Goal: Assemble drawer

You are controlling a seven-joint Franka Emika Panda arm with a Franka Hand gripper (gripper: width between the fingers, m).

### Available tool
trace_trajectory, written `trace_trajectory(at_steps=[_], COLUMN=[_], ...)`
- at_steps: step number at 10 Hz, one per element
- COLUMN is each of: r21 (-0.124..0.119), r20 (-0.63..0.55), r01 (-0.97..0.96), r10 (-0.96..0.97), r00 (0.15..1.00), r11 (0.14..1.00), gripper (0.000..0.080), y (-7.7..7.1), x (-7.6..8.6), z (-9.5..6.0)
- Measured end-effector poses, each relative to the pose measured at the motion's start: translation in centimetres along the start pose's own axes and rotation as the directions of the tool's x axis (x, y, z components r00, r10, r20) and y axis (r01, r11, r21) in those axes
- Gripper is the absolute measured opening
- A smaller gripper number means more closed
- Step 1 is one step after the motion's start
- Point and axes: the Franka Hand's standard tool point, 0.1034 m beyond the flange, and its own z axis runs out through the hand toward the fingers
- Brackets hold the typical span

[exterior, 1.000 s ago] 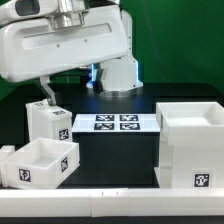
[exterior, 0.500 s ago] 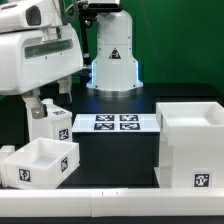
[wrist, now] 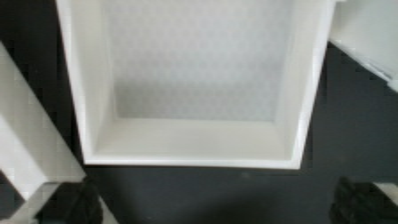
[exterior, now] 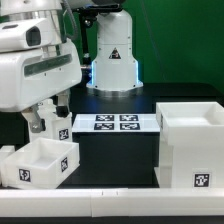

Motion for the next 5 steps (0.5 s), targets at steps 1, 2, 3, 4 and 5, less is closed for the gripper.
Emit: trace_trajectory(at_steps=[1, 2, 3, 4, 5], r21=[0.009, 0.01, 0.007, 0.012, 0.02], r20=[0.003, 0.005, 0.006, 0.008, 0.01], r01=[-0.002, -0.005, -0.016, -0.027, -0.038], r10=[0.002, 0.005, 0.016, 0.027, 0.038], r00=[1.0, 1.0, 1.0, 1.0, 0.999], r11=[1.0, 1.0, 1.0, 1.0, 0.999], gripper=[0.0649, 0.0649, 0.0649, 0.0649, 0.0649], y=[-0.2, -0.1, 0.2, 0.1, -0.1], x=[-0.3, -0.7, -1.3, -2.0, -2.7], z=[0.6, 0.8, 0.7, 1.0, 1.4])
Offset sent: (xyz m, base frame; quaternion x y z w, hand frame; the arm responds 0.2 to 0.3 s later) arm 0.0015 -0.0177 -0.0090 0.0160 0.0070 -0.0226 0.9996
